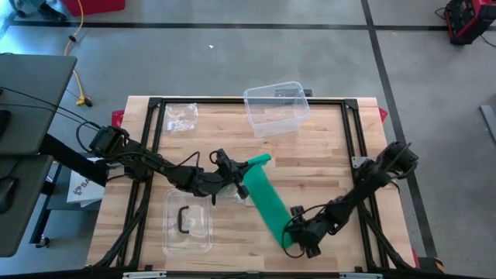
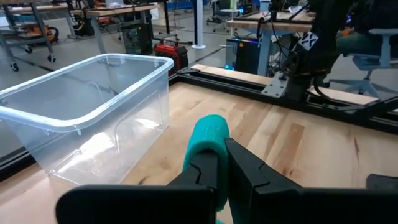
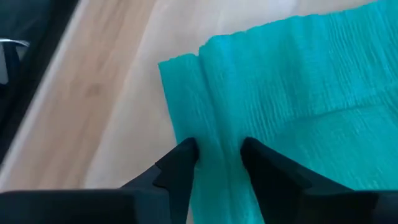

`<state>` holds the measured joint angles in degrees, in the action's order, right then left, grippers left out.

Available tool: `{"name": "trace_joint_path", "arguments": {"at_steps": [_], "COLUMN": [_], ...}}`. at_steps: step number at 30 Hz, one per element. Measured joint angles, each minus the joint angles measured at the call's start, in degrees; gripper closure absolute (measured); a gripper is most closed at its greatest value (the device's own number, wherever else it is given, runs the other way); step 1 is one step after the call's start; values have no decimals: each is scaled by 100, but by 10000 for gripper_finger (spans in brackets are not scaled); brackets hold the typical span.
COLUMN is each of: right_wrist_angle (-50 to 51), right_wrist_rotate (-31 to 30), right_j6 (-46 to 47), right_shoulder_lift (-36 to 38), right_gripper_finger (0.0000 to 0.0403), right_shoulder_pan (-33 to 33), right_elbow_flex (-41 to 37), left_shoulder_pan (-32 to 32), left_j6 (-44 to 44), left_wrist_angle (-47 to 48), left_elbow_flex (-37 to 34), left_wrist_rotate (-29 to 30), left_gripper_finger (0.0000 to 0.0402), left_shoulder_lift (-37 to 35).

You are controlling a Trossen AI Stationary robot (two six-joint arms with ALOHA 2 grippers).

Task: Roll bandage
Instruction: Roll the blue bandage

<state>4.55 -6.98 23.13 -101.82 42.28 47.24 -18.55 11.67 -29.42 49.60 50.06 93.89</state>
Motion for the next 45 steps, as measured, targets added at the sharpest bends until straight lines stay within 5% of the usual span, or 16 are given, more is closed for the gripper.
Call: {"name": "trace_joint_path", "arguments": {"at_steps": [10, 20, 25, 32, 45], "right_wrist_angle": [125, 243, 795, 1276, 487], "right_wrist_rotate": [16, 714, 929, 848, 548], "right_j6": [605, 33, -64, -151, -297], "right_shoulder_lift": [242, 314, 323, 326, 315], "right_gripper_finger": [293, 193, 177, 191, 272], "right_shoulder_pan": [153, -340, -362, 80, 178], "right_elbow_flex": [-13, 90, 500, 1015, 490], "left_shoulder_pan": [0, -44, -43, -50, -86], "left_j6": [-38, -31, 12, 24, 179], "left_wrist_angle": [17, -1, 10, 11, -30], "left_elbow_flex": [0, 0, 0, 0, -2], "left_wrist_rotate": [2, 2, 2, 2, 2], "left_gripper_finger": [396, 396, 396, 396, 396], "left_shoulder_lift": [0, 0, 0, -2, -4]}}
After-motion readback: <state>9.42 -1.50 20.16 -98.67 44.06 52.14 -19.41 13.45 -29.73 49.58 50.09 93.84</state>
